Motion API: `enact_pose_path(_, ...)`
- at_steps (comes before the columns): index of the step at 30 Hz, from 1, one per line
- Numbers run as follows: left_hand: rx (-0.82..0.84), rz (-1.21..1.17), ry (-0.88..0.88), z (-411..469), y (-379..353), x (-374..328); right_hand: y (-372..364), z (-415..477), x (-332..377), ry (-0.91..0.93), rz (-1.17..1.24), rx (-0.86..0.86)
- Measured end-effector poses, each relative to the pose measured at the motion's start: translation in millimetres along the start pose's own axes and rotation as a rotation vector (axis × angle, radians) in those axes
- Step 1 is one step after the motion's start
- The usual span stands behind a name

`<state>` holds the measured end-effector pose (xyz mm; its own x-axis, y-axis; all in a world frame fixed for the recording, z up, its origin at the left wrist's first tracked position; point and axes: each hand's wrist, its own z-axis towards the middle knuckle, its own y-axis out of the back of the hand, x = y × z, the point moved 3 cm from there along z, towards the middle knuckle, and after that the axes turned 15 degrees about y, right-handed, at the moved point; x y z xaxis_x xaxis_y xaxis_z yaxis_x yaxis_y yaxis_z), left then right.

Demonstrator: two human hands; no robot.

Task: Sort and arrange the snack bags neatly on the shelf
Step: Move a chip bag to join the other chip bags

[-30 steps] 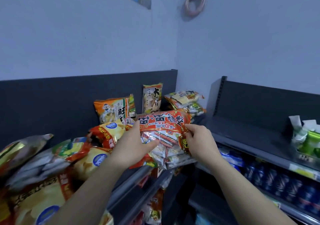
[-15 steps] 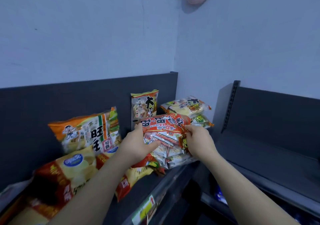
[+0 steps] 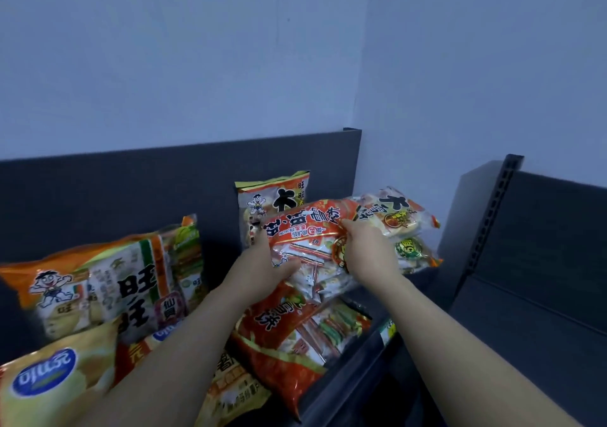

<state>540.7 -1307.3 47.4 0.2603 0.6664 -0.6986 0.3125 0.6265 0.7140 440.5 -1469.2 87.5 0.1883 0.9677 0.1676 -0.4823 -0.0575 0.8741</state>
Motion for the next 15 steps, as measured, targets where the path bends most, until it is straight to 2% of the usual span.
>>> enact_pose_path(5,0.038,0.222,0.113,10.3,-33.3,5.7,-40.8,0.5,-36.5,0.062,-0.069,0.21)
enact_pose_path(8,0.001,0.293,0.162,8.7,-40.6,2.8,-46.0,0.7,-52.2,0.137,-0.011,0.187)
enact_pose_path(15,-0.267,0.555,0.207,-18.3,-40.0,-8.9,-31.3,3.9,-40.7,0.343,-0.004,0.094)
